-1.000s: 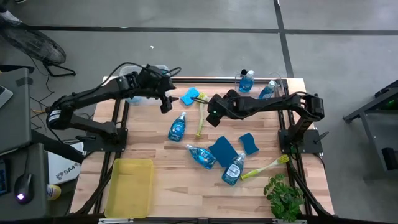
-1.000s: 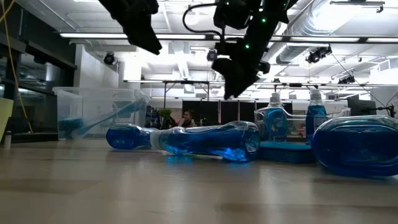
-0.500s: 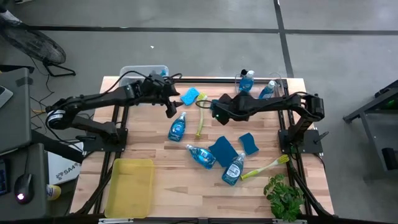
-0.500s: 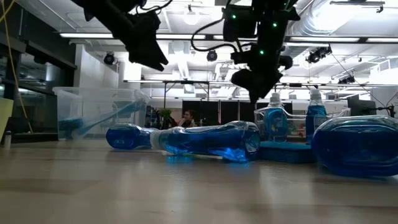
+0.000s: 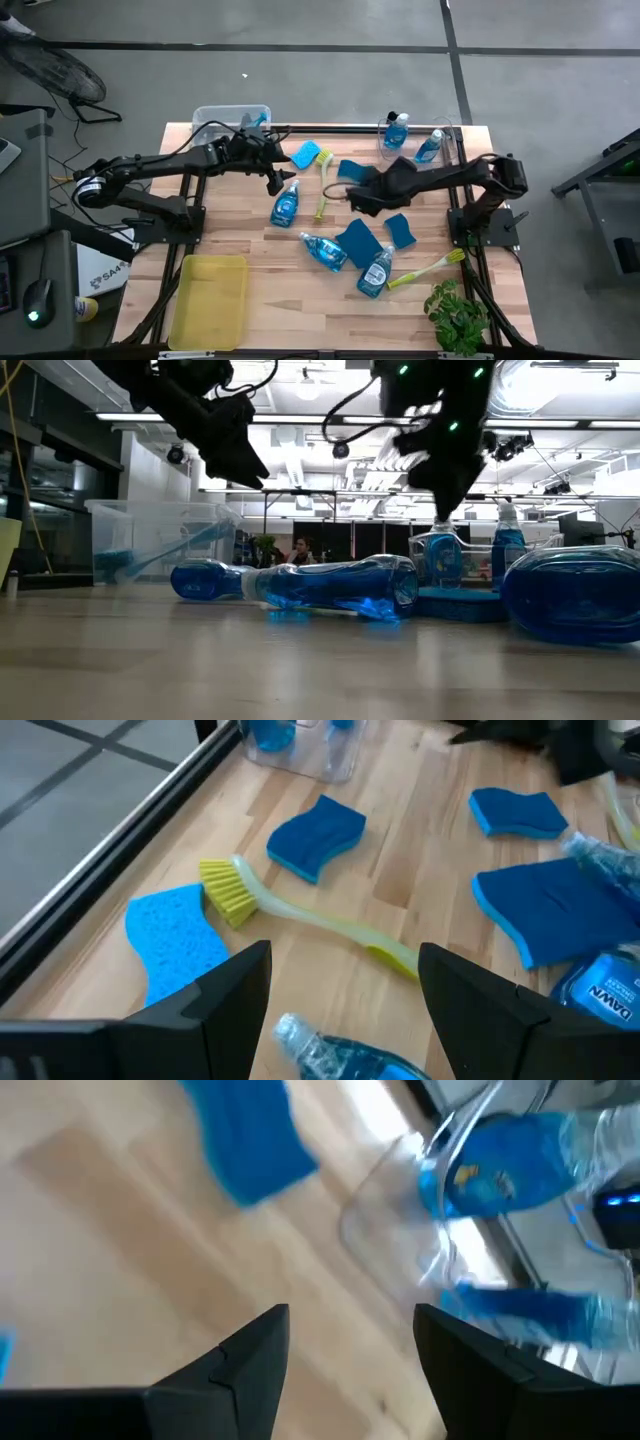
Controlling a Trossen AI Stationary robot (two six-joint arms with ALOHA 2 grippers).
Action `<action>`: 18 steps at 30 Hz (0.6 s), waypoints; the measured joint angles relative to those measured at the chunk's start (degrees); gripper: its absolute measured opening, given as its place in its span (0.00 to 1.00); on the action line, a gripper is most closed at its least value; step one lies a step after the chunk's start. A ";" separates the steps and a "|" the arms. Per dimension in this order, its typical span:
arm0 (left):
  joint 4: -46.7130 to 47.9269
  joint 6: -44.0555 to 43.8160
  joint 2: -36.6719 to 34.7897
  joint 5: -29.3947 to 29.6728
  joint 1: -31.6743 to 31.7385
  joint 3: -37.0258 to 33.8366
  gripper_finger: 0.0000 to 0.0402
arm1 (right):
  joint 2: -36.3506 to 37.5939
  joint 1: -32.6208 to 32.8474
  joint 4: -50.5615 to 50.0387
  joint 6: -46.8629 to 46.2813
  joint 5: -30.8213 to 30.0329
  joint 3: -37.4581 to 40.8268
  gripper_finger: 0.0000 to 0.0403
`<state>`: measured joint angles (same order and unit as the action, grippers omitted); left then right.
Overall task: Pick & Place Kitchen Sink Supplies
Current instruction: Put the bottom yellow and green dish brush into the white transparent bin
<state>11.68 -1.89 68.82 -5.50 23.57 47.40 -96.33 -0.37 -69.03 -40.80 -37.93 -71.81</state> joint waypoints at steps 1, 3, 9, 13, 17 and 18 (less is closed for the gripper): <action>-0.02 0.02 0.00 0.00 0.00 -0.01 0.62 | 0.73 1.10 -1.50 -0.61 0.96 0.00 0.52; -0.16 0.06 0.00 0.00 0.00 -0.01 0.62 | 2.38 3.60 -3.75 -1.66 2.74 0.00 0.52; 0.18 0.43 0.00 -0.71 0.00 -0.01 0.62 | 7.10 10.78 -5.93 -1.28 18.07 0.00 0.52; 0.72 1.07 0.00 -1.51 0.00 -0.01 0.62 | 7.05 16.23 -8.52 2.10 23.17 0.03 0.52; 0.91 1.51 0.00 -1.57 0.00 -0.01 0.62 | 6.87 22.82 -8.05 8.15 28.78 3.86 0.52; 1.02 1.57 0.00 -1.59 0.00 -0.01 0.62 | 6.84 24.37 -7.19 9.26 30.58 5.18 0.52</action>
<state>12.70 -0.32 68.82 -7.08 23.57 47.40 -89.49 24.00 -76.22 -31.54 -7.35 -66.63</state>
